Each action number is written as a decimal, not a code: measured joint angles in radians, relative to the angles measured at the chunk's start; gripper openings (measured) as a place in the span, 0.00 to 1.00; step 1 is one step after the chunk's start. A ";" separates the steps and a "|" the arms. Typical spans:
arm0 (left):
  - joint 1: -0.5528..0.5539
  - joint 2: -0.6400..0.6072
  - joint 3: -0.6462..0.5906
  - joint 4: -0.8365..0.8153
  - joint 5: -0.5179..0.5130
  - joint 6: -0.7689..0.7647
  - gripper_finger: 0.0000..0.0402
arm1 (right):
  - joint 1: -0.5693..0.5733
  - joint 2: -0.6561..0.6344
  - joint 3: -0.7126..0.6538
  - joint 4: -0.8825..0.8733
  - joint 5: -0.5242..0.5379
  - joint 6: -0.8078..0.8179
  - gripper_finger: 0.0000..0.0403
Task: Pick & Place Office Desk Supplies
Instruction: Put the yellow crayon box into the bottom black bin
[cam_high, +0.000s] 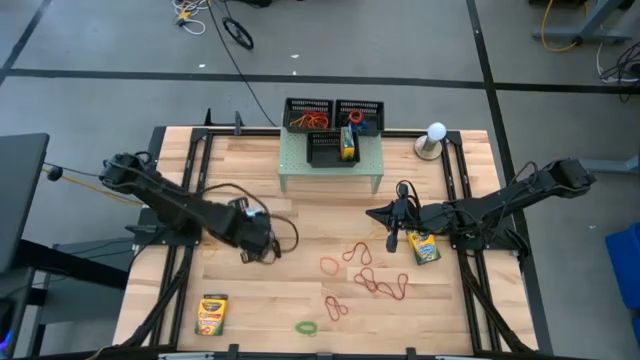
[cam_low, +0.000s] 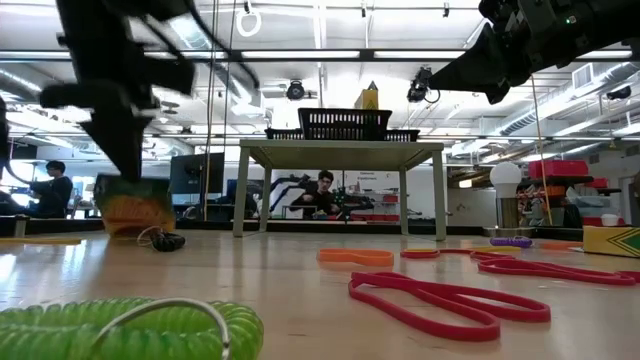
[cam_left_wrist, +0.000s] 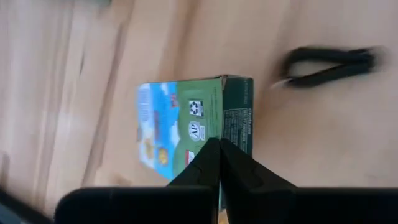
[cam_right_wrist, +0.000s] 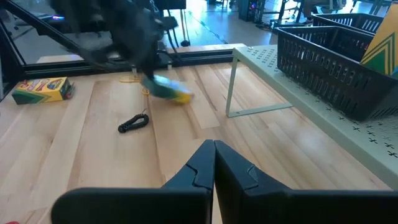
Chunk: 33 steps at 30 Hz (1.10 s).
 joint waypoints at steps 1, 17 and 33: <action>-0.029 0.000 0.016 0.002 -0.013 0.000 0.01 | 0.000 0.000 0.000 0.000 0.000 0.000 0.02; -0.257 0.000 0.003 0.528 -0.299 0.250 0.01 | 0.029 0.321 0.000 0.228 -0.089 -0.002 0.10; -0.247 -0.001 -0.413 1.812 -0.144 0.763 0.01 | 0.027 0.571 0.000 0.754 -0.327 -0.178 0.56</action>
